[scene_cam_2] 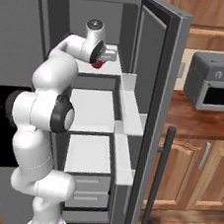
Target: Place the cold items (bell pepper and lemon) from the fridge in one tupperware on the dining counter. Place the warm items (kebab skewer and hot dog) in the stove area in another tupperware.
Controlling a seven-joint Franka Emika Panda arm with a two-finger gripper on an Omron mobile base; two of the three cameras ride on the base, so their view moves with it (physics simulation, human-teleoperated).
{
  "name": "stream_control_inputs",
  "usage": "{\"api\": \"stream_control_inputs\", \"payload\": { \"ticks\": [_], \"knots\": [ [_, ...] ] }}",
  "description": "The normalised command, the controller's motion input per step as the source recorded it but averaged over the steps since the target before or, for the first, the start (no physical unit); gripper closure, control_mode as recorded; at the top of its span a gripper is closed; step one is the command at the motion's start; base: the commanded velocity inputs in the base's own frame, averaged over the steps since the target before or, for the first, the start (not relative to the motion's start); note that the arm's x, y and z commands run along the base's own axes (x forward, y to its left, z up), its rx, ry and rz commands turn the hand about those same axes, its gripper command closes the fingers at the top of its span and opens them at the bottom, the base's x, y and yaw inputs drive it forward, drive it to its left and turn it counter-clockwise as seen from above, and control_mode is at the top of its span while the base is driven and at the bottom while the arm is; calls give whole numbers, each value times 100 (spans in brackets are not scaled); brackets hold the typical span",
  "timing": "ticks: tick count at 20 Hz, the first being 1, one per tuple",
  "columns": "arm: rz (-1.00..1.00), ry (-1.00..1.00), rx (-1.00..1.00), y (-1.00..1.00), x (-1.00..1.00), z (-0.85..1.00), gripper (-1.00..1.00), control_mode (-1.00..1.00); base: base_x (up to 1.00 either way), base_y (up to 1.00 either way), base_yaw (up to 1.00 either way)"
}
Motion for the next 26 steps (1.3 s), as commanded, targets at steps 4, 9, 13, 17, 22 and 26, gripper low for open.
{"api": "stream_control_inputs", "payload": {
  "ticks": [4, 9, 13, 17, 22, 26],
  "knots": [
    [-51, 0, 1, -59, -93, -47, 100, -100, 0, 0, 0],
    [-45, 0, 3, -32, -100, -7, 100, -100, 0, 0, 0],
    [-23, 0, 0, -45, -100, -31, 100, -100, 0, 0, 0],
    [-12, 2, 0, -42, -100, -52, 100, -100, 0, 0, 0],
    [-1, 14, 0, -9, -100, -15, 100, -100, 0, 0, 0],
    [0, 21, 0, 16, -100, -6, 100, -100, 0, 0, 0]
  ]
}}
